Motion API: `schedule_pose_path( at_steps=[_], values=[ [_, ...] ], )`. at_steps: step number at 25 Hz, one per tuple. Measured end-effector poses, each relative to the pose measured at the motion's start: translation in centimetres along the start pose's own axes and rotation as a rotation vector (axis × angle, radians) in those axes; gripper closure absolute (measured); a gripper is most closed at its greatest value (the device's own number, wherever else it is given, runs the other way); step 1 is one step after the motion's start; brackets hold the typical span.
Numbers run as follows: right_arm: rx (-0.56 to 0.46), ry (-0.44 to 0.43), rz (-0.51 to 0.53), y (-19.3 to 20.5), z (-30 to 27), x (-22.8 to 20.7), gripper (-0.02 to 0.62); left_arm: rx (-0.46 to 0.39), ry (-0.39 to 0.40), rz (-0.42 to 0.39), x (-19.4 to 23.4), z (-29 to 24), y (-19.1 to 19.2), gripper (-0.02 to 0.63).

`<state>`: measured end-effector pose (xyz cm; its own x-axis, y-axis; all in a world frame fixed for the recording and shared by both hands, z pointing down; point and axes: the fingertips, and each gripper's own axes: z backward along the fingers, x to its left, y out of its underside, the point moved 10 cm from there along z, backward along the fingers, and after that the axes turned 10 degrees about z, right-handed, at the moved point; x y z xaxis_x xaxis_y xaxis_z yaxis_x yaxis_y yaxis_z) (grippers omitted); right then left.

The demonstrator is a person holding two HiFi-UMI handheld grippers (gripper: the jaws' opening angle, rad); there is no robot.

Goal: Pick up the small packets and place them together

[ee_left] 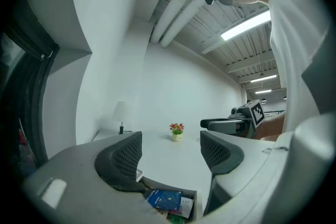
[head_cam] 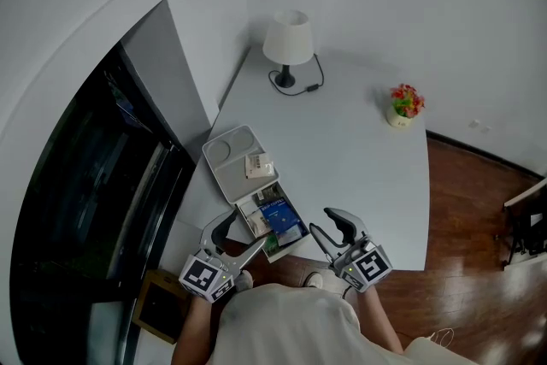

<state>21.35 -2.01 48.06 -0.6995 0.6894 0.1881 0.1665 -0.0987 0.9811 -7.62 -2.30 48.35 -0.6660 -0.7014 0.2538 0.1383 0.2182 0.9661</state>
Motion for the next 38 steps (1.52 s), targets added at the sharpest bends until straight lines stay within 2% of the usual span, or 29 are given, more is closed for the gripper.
schedule_pose_path(
  at_steps=[3,9,13,15,18,26,32,37,38],
  values=[
    [0.035,-0.061,0.042,0.3,-0.1,0.2,0.42,0.001,-0.029,-0.024,0.3,0.3,-0.1,0.273],
    [0.159,-0.155,0.116,1.7,-1.7,0.4,0.426,-0.019,-0.073,0.022,1.1,1.3,0.3,0.273],
    [0.241,-0.292,0.155,4.0,-4.2,1.0,0.426,-0.004,-0.108,0.026,1.6,2.2,0.9,0.273],
    [0.32,-0.381,0.222,5.3,-5.8,1.7,0.393,-0.003,-0.126,0.028,1.9,2.6,1.0,0.273],
    [0.434,-0.502,0.343,7.6,-8.0,3.1,0.393,-0.007,-0.158,0.036,2.0,3.3,1.3,0.273],
    [0.731,-0.734,0.633,14.7,-11.8,5.9,0.393,-0.018,-0.221,0.058,2.6,5.2,1.6,0.273],
    [0.788,-0.788,0.643,17.3,-13.4,6.3,0.396,-0.025,-0.252,0.076,2.6,6.0,2.1,0.273],
    [0.843,-0.848,0.727,18.2,-14.1,7.4,0.4,-0.027,-0.243,0.068,2.6,5.9,1.8,0.275],
    [0.851,-0.852,0.745,18.3,-14.1,7.6,0.421,-0.027,-0.242,0.068,2.6,5.8,1.8,0.274]
  ],
)
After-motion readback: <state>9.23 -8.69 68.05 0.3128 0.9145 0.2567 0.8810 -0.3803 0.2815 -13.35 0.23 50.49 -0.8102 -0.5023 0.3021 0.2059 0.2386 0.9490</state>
